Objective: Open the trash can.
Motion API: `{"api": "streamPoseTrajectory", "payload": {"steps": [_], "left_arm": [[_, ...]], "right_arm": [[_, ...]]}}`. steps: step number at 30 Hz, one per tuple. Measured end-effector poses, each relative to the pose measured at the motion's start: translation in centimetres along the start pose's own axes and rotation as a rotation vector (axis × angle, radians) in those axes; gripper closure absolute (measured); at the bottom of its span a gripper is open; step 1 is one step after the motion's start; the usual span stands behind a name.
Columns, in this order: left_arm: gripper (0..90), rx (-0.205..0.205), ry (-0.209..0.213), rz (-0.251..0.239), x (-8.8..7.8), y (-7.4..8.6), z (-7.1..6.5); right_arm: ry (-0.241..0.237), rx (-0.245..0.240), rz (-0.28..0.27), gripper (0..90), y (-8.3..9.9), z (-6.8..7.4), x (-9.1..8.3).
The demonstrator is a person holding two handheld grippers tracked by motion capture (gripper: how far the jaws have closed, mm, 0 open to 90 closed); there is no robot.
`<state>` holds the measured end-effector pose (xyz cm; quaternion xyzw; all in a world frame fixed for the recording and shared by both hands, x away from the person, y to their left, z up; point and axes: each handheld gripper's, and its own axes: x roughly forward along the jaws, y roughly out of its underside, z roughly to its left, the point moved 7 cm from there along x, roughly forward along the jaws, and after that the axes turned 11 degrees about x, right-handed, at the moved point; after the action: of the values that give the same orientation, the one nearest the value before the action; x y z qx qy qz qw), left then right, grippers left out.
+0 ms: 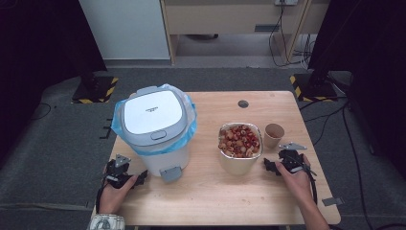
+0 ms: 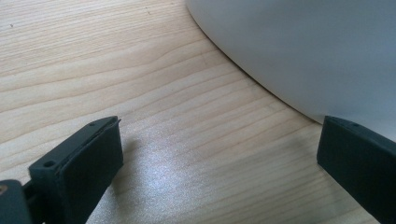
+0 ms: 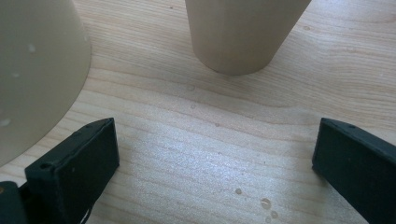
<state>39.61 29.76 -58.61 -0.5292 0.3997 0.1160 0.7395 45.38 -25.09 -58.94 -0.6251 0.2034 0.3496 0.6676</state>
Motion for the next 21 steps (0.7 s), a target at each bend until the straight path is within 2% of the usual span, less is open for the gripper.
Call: {"api": "streamPoseTrajectory", "payload": {"steps": [8,10,11,16,21], "left_arm": [[1.7,0.018,0.001,0.002,-0.2,0.1,-0.2],[5.9,0.016,0.007,0.001,-0.3,0.0,-0.2],[9.3,0.024,0.018,0.001,-0.6,0.0,-0.4],[17.0,0.062,0.029,0.001,-1.8,-0.1,-1.7],[28.2,0.070,0.049,-0.024,-3.2,-0.2,-2.9]], "right_arm": [[-0.011,-0.016,0.003,0.9,0.1,0.2,0.0],[-0.020,-0.023,0.004,2.8,0.0,0.3,0.0],[-0.030,-0.033,-0.008,6.6,-0.1,0.4,-0.1],[-0.040,-0.059,-0.034,7.3,-0.5,0.7,-0.5],[-0.036,-0.066,-0.042,7.5,-0.6,0.7,-0.7]]}}
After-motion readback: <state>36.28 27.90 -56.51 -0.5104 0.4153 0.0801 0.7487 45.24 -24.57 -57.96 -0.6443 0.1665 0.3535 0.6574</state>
